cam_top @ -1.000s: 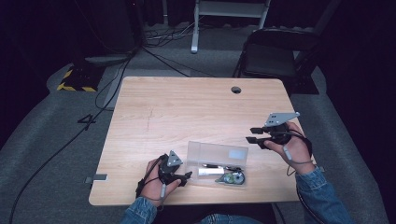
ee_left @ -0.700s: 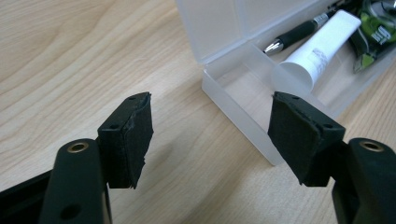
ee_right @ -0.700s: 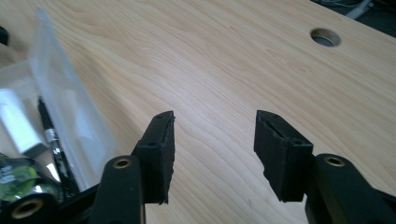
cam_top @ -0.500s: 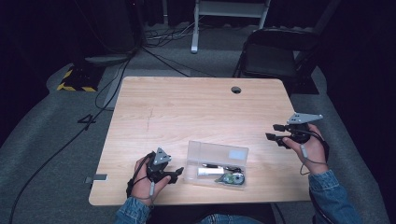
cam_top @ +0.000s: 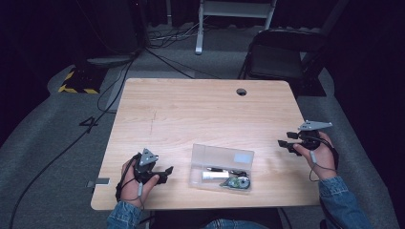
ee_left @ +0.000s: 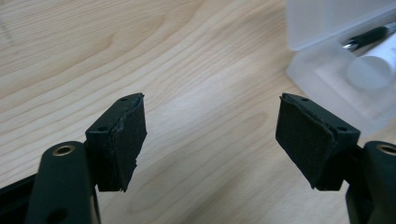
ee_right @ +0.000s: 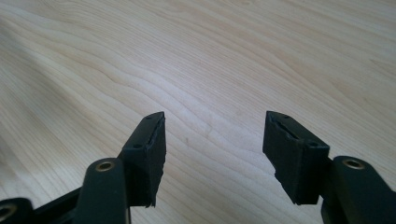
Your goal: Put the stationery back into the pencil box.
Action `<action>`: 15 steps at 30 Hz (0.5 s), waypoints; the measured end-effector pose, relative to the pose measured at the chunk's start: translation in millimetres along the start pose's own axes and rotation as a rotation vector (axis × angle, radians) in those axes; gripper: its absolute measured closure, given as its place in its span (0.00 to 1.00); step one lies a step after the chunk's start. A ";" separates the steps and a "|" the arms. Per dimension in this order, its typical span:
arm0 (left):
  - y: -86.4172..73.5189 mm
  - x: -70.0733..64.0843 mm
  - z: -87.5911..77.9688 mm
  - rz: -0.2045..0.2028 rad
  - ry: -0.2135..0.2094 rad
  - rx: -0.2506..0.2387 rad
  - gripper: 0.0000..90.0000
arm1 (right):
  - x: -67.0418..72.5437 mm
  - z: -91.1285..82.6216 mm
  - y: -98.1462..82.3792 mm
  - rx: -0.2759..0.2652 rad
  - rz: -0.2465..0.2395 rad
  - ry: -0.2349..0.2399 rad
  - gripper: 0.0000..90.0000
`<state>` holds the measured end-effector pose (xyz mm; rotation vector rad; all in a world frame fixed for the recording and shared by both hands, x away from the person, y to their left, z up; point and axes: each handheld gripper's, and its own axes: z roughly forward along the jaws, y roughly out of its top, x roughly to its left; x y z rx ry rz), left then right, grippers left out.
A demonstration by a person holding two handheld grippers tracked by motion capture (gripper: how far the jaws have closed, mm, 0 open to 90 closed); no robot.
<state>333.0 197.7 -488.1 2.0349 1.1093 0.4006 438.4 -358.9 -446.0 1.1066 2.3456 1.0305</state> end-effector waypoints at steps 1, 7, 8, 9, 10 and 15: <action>-1.1 1.5 -0.1 -0.005 0.012 0.002 0.27 | -1.0 0.7 -2.4 0.002 0.000 -0.002 0.45; -6.6 12.9 1.0 -0.012 0.047 0.023 0.23 | -5.2 4.5 -15.6 0.017 0.016 -0.003 0.44; -7.6 15.3 1.3 -0.011 0.048 0.030 0.23 | -5.9 5.1 -18.1 0.023 0.016 -0.003 0.44; -8.3 16.9 1.5 -0.011 0.052 0.034 0.22 | -6.4 5.6 -20.8 0.026 0.019 -0.002 0.44; -8.9 18.1 1.7 -0.016 0.051 0.036 0.22 | -6.6 6.1 -23.3 0.027 0.021 -0.003 0.44; -11.8 22.5 4.6 -0.021 0.064 0.043 0.20 | -5.1 10.5 -30.5 0.032 0.024 0.009 0.44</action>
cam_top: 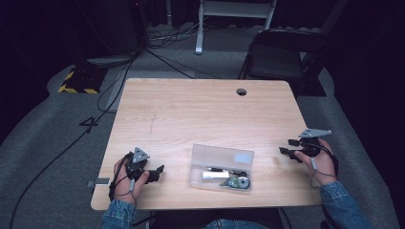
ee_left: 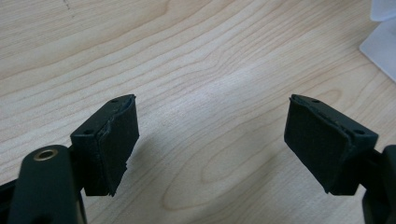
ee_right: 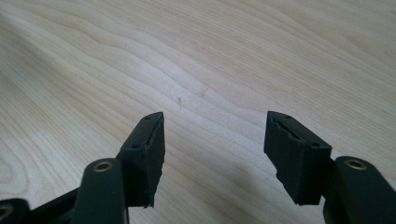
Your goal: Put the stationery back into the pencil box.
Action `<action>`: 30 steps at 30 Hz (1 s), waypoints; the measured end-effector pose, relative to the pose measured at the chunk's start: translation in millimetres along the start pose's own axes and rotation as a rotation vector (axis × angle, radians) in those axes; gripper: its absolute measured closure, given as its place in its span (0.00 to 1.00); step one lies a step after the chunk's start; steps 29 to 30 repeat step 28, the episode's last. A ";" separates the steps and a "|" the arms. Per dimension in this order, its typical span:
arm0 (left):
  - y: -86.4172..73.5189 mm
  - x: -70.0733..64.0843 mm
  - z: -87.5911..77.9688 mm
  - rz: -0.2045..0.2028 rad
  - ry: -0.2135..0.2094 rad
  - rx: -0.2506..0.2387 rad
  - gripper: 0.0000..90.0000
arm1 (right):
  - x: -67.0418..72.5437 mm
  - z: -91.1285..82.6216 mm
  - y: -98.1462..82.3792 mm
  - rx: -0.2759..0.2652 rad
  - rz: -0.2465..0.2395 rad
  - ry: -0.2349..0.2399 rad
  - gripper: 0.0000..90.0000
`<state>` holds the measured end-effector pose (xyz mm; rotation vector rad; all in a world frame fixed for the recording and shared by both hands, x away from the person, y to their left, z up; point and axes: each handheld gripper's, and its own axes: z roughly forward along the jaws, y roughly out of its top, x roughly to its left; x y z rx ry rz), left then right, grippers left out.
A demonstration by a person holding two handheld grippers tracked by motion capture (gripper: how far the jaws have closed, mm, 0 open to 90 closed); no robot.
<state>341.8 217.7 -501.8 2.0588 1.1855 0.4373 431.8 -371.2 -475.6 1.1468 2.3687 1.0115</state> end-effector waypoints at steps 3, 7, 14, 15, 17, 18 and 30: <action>-1.0 2.2 1.2 -0.010 0.005 0.011 0.20 | 1.7 4.3 -2.2 0.008 -0.005 0.005 0.44; -0.9 4.3 2.2 -0.044 -0.005 0.015 0.18 | 4.2 9.5 -3.6 0.016 -0.007 0.009 0.41; -0.1 3.1 4.0 0.022 0.027 0.040 0.16 | 7.5 19.7 -7.9 0.057 -0.009 -0.012 0.21; -0.1 2.9 4.0 0.019 0.027 0.040 0.16 | 7.8 21.3 -8.1 0.055 -0.007 -0.018 0.17; -0.2 2.8 4.0 0.017 0.027 0.039 0.16 | 7.8 24.7 -8.8 0.042 -0.009 -0.019 0.09; -0.2 2.8 4.1 0.017 0.027 0.039 0.16 | 7.9 27.8 -9.9 0.024 -0.004 -0.023 0.02; -0.1 2.9 4.3 0.014 0.030 0.039 0.15 | 7.7 32.5 -9.6 0.012 -0.002 -0.032 0.00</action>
